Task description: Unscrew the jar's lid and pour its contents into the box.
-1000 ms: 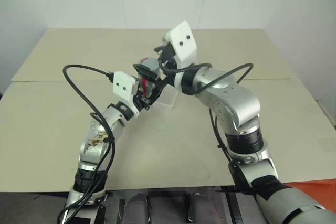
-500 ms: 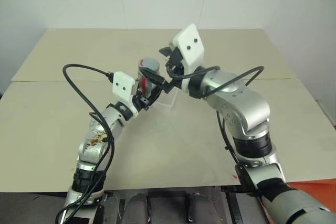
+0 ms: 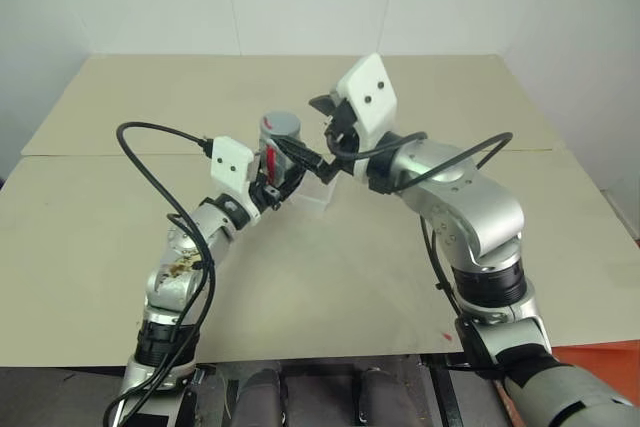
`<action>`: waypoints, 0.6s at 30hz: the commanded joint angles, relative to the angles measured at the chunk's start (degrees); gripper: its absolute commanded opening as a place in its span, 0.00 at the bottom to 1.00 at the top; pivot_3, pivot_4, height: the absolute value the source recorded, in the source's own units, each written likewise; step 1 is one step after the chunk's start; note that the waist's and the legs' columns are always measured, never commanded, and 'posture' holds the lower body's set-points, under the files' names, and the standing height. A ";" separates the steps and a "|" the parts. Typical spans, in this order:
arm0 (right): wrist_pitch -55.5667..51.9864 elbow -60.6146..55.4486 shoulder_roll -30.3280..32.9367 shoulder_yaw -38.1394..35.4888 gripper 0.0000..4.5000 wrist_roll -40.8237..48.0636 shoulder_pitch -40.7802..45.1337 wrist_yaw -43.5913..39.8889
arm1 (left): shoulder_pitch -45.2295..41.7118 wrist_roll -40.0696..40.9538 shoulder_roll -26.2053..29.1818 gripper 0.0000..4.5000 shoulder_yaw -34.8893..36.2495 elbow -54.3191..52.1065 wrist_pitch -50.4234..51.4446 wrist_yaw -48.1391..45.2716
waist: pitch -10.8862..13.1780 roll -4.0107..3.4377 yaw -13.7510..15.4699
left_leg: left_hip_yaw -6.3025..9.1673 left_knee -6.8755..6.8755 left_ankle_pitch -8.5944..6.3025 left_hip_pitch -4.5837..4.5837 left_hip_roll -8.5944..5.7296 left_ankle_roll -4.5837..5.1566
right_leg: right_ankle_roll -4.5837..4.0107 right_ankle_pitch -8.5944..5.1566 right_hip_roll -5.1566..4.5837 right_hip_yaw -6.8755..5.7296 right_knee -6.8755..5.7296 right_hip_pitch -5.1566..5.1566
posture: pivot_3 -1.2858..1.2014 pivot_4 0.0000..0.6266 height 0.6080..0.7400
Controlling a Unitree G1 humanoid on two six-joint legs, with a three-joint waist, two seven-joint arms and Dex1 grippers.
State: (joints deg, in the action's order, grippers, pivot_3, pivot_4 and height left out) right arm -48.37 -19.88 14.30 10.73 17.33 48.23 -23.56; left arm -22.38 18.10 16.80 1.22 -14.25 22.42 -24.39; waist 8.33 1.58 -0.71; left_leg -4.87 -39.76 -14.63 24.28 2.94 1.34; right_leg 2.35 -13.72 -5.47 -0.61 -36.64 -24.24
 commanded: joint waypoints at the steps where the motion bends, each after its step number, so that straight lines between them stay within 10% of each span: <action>1: -0.14 -1.02 1.18 -2.74 0.98 -0.26 -0.28 0.71 | -0.93 0.71 0.35 0.64 1.14 -2.29 -1.92 -0.60 | 0.00 0.00 0.00 | 0.00 0.00 0.00 0.00 0.00 0.00 | 0.00 0.00 0.00 0.00 0.00 0.00 | 0.52 0.24 1.00; 18: -0.10 -2.49 3.45 -5.07 0.98 1.88 -1.48 -1.77 | -0.54 0.88 0.76 0.64 1.67 -2.33 -1.95 -1.91 | 0.00 0.00 0.00 | 0.00 0.00 0.00 0.00 0.00 0.00 | 0.00 0.00 0.00 0.00 0.00 0.00 | 0.52 0.24 1.00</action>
State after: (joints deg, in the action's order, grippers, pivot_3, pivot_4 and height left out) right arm -48.92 -19.91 16.85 8.13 17.70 46.68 -24.07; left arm -22.38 18.15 16.92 2.28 -14.31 21.62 -25.63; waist 8.33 1.58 -0.71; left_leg -4.87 -39.76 -14.63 24.28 2.94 1.35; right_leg 2.35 -13.72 -5.47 -0.60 -36.64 -24.24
